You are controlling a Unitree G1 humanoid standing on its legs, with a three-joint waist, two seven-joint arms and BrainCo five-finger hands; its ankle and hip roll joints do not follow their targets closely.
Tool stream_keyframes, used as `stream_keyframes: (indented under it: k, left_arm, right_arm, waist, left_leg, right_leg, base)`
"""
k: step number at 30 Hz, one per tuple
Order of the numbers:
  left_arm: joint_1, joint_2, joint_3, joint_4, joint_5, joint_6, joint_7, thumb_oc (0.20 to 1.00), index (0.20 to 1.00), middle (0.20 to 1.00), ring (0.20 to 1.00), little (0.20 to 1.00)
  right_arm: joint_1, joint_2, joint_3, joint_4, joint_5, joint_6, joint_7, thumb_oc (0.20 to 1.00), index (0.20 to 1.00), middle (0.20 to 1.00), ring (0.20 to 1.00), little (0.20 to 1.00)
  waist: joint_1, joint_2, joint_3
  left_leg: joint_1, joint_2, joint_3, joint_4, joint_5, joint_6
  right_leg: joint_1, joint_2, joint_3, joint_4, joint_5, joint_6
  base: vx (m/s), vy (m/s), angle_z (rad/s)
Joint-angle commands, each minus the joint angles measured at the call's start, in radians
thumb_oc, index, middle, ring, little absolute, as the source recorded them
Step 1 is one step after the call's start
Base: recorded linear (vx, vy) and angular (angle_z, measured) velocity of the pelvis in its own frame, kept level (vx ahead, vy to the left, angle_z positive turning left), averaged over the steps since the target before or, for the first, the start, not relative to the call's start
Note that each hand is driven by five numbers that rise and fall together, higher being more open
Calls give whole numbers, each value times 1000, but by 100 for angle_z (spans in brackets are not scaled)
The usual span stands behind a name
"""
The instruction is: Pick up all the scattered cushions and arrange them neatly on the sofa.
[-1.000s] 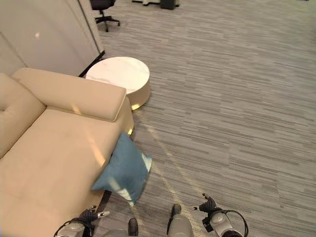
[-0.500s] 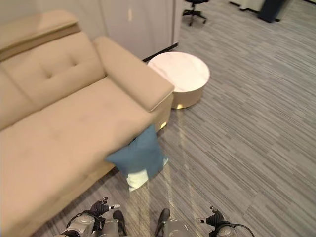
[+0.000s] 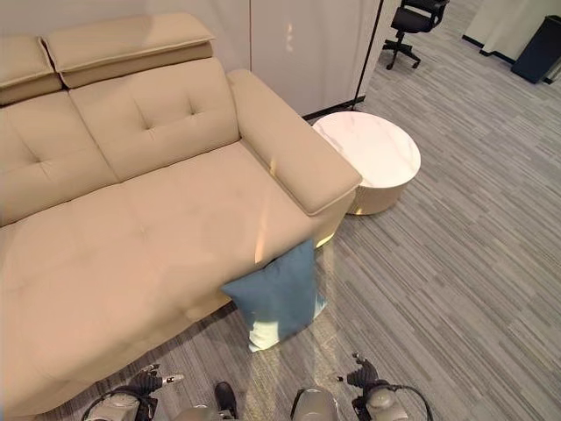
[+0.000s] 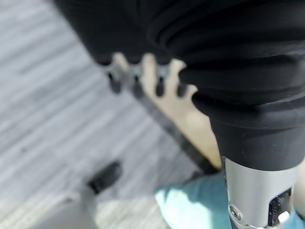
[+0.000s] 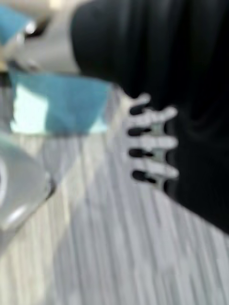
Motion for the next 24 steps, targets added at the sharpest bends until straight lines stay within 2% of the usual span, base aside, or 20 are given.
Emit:
stream_keyframes:
  k: [1, 2, 4, 6, 7, 9, 12, 13, 15, 16, 17, 18, 19, 20, 21, 22, 24]
  left_arm:
    - [-17, 2, 46, -16, -6, -20, 23, 1000, 1000, 1000, 1000, 1000]
    - [-24, 2, 58, -7, 3, -34, 35, 1000, 1000, 1000, 1000, 1000]
    - [-18, 3, 60, -7, 1, -34, 35, 1000, 1000, 1000, 1000, 1000]
    - [-10, 7, 57, -22, -4, -38, 30, 1000, 1000, 1000, 1000, 1000]
    - [-10, 7, 57, -22, -4, -38, 30, 1000, 1000, 1000, 1000, 1000]
    - [2, 7, 57, -29, -12, -43, 25, 1000, 1000, 1000, 1000, 1000]
    - [2, 1, 43, -44, -28, -47, 22, 1000, 1000, 1000, 1000, 1000]
    - [1, -2, 34, -50, -28, -46, 21, 1000, 1000, 1000, 1000, 1000]
    - [-3, -21, 18, -62, -29, -40, 14, 1000, 1000, 1000, 1000, 1000]
    - [-3, -21, 18, -62, -29, -40, 14, 1000, 1000, 1000, 1000, 1000]
    - [-3, -27, 11, -62, -24, -37, 9, 1000, 1000, 1000, 1000, 1000]
    - [-7, -33, 0, -59, -12, -34, 6, 1000, 1000, 1000, 1000, 1000]
    - [-10, -34, -8, -58, -2, -33, -1, 1000, 1000, 1000, 1000, 1000]
    - [-10, -34, -8, -58, -2, -33, -1, 1000, 1000, 1000, 1000, 1000]
    - [-13, -31, -8, -64, -2, -31, -1, 1000, 1000, 1000, 1000, 1000]
    - [-12, -27, -7, -69, -7, -31, -3, 1000, 1000, 1000, 1000, 1000]
    - [7, -27, 7, -61, -9, -28, -3, 1000, 1000, 1000, 1000, 1000]
  right_arm:
    - [-35, -30, 14, -5, -2, -5, -4, 1000, 1000, 1000, 1000, 1000]
    - [-47, -57, 26, -95, -39, -2, 5, 1000, 1000, 1000, 1000, 1000]
    - [-44, -56, 31, -99, -44, -3, 10, 1000, 1000, 1000, 1000, 1000]
    - [-31, -73, 42, -141, -58, -8, 17, 1000, 1000, 1000, 1000, 1000]
    - [-31, -73, 42, -141, -58, -8, 17, 1000, 1000, 1000, 1000, 1000]
    - [-22, -89, 47, -168, -62, -12, 23, 1000, 1000, 1000, 1000, 1000]
    - [-8, -108, 54, -184, -61, -21, 17, 1000, 1000, 1000, 1000, 1000]
    - [-1, -114, 56, -186, -59, -22, 15, 1000, 1000, 1000, 1000, 1000]
    - [10, -124, 44, -173, -41, -23, 6, 1000, 1000, 1000, 1000, 1000]
    - [10, -124, 44, -173, -41, -23, 6, 1000, 1000, 1000, 1000, 1000]
    - [11, -124, 43, -162, -38, -20, 5, 1000, 1000, 1000, 1000, 1000]
    - [13, -122, 39, -151, -31, -19, 2, 1000, 1000, 1000, 1000, 1000]
    - [14, -116, 35, -133, -24, -16, -3, 1000, 1000, 1000, 1000, 1000]
    - [14, -116, 35, -132, -24, -17, -3, 1000, 1000, 1000, 1000, 1000]
    - [9, -113, 37, -119, -22, -14, -8, 1000, 1000, 1000, 1000, 1000]
    - [2, -108, 42, -112, -20, -14, -7, 1000, 1000, 1000, 1000, 1000]
    - [2, -100, 50, -110, -25, -15, -2, 1000, 1000, 1000, 1000, 1000]
  waist:
    - [13, 5, 46]
    - [0, -18, 61]
    - [2, -22, 54]
    - [6, -26, 42]
    - [5, -27, 40]
    - [3, -22, 34]
    - [-2, -27, 39]
    - [0, -26, 50]
    - [-12, -25, 60]
    - [-12, -25, 60]
    - [-10, -20, 62]
    - [-10, -21, 59]
    - [-9, -16, 49]
    - [-10, -17, 48]
    - [-3, -13, 46]
    - [6, -13, 44]
    - [13, -11, 35]
  left_leg:
    - [-29, 51, -37, 94, -90, -74]
    - [-1, 50, -113, 165, -124, -97]
    - [4, 51, -124, 166, -125, -100]
    - [10, 76, -162, 168, -114, -123]
    - [7, 74, -162, 166, -111, -123]
    - [17, 98, -179, 162, -111, -138]
    - [-53, 168, -194, 249, -63, -180]
    - [-77, 192, -192, 311, -44, -188]
    - [-115, 244, -118, 376, -17, -177]
    - [-115, 244, -118, 376, -17, -177]
    - [-125, 238, -118, 362, -45, -182]
    - [-151, 215, -102, 325, -37, -175]
    - [-189, 186, -62, 239, 15, -180]
    - [-188, 183, -62, 233, 19, -179]
    - [-203, 173, -52, 184, 49, -185]
    - [-201, 160, -63, 149, 60, -188]
    - [-178, 130, -103, 103, 46, -166]
  right_leg:
    - [84, 19, -17, -115, 98, -1]
    - [57, -32, 74, -292, 216, 39]
    - [65, -30, 66, -285, 216, 38]
    - [83, -3, 68, -264, 193, 27]
    - [80, -5, 68, -265, 195, 27]
    - [100, 23, 63, -259, 166, 15]
    - [135, 73, 36, -280, 120, -27]
    - [158, 90, 25, -288, 105, -44]
    - [224, 129, -9, -332, 68, -77]
    - [224, 129, -9, -333, 68, -77]
    - [248, 141, -6, -345, 50, -73]
    - [256, 145, -12, -358, 50, -76]
    - [269, 158, -28, -376, 48, -74]
    - [268, 156, -28, -376, 48, -74]
    - [274, 168, -28, -381, 43, -74]
    - [277, 175, -20, -381, 38, -72]
    - [285, 182, -14, -372, 29, -61]
  base:
    - [504, -470, -5]
    - [504, -470, -10]
    - [292, -351, 41]
    - [161, -313, 118]
    - [88, -210, 115]
    - [73, -254, 40]
    - [-4, -361, 22]
    - [14, -340, 70]
    - [41, -267, 110]
    - [102, -132, 90]
    - [100, -35, 46]
    - [181, -36, 35]
    - [106, -16, 36]
    - [146, 14, 48]
    - [128, 28, 57]
    - [199, 57, 45]
    - [192, 98, -2]
